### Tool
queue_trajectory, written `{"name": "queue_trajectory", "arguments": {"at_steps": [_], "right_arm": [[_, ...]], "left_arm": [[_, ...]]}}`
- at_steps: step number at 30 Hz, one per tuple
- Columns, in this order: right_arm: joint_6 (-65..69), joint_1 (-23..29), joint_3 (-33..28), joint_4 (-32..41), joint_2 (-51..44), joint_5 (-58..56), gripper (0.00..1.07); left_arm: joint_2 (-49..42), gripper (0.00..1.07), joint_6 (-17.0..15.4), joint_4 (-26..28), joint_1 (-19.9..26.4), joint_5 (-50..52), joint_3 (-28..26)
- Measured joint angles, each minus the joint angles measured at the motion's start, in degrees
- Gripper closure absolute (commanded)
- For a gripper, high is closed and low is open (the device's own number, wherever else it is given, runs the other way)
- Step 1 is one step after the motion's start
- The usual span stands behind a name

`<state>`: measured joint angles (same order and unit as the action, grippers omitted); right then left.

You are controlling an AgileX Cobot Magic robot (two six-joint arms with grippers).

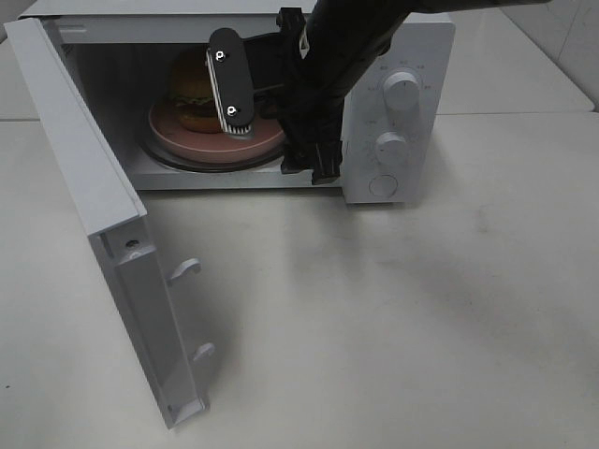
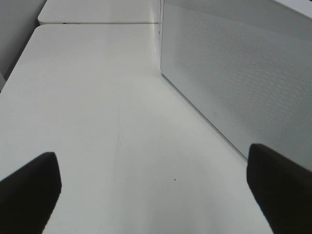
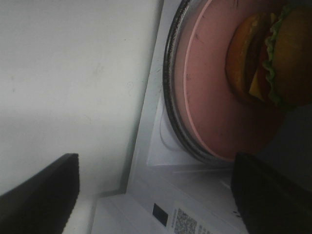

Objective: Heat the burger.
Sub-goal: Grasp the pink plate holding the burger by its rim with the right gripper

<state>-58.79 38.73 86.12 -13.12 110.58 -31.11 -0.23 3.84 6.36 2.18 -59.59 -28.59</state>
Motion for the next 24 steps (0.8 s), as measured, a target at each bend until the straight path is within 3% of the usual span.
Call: {"name": "queue_trajectory", "arguments": {"at_steps": [7,24], "right_arm": [[0.23,0.0,6.36,0.0,6.42,0.46,0.27],[2.35,0.0,11.86,-1.38,15.01,4.01,0.27]], "left_arm": [[0.0,0.09,0.0,0.0,0.0,0.0,0.0],[0.0,0.09,0.0,0.0,0.0,0.0,0.0]]}}
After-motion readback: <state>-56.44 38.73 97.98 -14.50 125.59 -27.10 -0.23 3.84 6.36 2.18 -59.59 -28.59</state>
